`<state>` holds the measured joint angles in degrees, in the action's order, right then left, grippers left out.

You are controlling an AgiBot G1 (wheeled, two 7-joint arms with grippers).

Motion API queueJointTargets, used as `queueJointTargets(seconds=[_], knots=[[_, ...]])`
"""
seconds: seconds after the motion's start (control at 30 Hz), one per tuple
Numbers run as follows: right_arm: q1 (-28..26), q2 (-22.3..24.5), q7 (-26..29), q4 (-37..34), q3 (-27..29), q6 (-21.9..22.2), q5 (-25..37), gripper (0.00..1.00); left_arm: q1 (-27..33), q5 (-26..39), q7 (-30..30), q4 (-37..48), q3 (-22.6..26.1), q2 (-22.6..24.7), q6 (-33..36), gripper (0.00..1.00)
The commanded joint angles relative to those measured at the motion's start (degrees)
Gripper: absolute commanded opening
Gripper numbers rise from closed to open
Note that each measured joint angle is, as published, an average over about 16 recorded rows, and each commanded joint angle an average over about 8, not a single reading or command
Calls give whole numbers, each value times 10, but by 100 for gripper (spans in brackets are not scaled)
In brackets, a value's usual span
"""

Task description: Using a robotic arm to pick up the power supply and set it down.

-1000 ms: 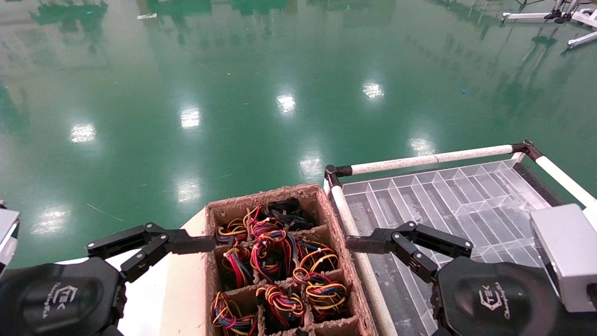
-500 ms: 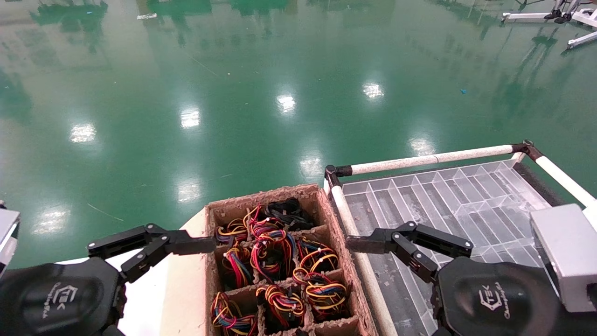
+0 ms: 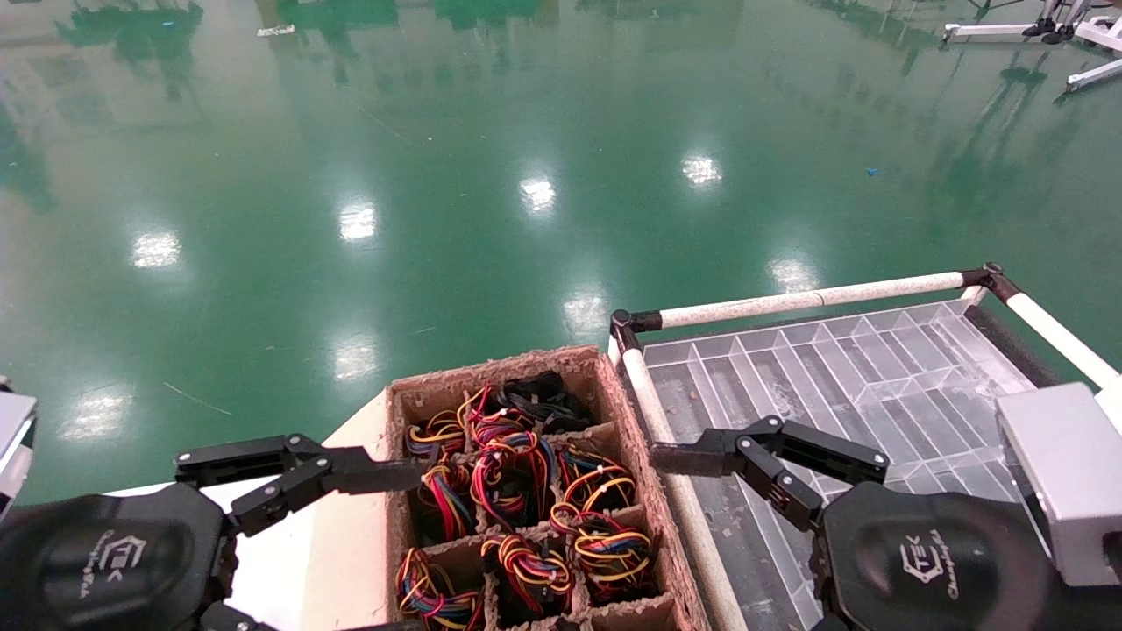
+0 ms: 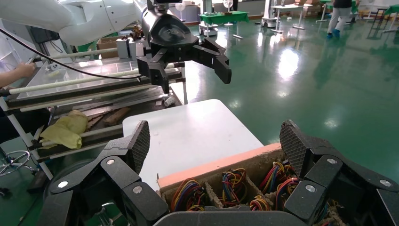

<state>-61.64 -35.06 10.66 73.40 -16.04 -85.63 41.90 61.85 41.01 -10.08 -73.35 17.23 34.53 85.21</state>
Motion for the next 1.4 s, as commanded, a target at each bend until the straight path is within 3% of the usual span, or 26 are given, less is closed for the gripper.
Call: queueJointTargets(seconds=[0.03,0.53,0.87,1.13,1.2,1.4], knots=[[0,0,0,0,0,0,0,100,0,0,0,0,0,0,0,0],[0,4,3,-3,-5,8,17,100,0,0,0,0,0,0,0,0],[-12,25,16,17,-39,47,131,100,0,0,0,0,0,0,0,0],[-43,32,3,32,-70,24,212,100,0,0,0,0,1,0,0,0],[-53,27,-3,35,-79,15,233,86,0,0,0,0,1,0,0,0],[-91,-6,-24,40,-117,0,310,11,0,0,1,0,1,0,0,0]])
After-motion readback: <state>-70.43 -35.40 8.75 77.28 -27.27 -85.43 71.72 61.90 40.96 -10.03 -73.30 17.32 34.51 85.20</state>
